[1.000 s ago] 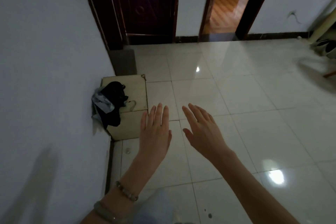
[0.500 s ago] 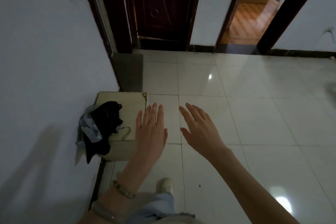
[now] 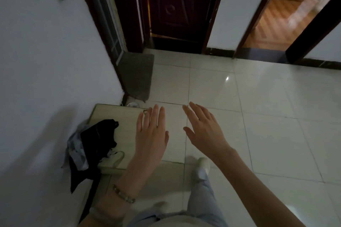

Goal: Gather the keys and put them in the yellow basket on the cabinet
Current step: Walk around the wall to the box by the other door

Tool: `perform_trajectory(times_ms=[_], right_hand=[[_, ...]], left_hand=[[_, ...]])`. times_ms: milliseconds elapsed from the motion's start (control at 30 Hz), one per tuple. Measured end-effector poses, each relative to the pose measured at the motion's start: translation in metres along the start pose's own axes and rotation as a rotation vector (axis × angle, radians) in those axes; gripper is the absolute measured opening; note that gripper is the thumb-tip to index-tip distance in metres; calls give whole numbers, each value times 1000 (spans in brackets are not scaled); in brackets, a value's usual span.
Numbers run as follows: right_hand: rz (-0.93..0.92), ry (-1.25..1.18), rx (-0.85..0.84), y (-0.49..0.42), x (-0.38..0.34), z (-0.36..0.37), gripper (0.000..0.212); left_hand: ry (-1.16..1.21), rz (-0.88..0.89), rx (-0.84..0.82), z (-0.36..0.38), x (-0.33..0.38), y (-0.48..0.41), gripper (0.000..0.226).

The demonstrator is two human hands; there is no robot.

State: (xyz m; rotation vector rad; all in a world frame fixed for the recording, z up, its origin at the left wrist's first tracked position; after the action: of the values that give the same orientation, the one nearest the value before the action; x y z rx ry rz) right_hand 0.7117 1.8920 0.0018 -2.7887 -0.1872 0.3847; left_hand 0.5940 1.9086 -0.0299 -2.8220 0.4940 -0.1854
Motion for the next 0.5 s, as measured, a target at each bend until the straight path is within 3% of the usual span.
perform_trajectory(times_ms=[500], right_hand=[[-402, -124, -86, -190, 122, 37, 62]], left_hand=[[-103, -426, 9, 62, 24, -167, 74]])
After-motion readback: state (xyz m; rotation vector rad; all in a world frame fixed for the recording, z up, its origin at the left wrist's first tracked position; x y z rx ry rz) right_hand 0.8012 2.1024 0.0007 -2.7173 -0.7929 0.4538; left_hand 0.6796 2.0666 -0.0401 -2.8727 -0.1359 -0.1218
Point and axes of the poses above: each hand's wrist, its own y-axis away from the middle knuckle, its own z-axis out of the palm, x = y × z, the point moved 9 cm from there along -y, towards the middle knuckle, and after that the axes turned 12 degrees about x, right-handed, at the moved point
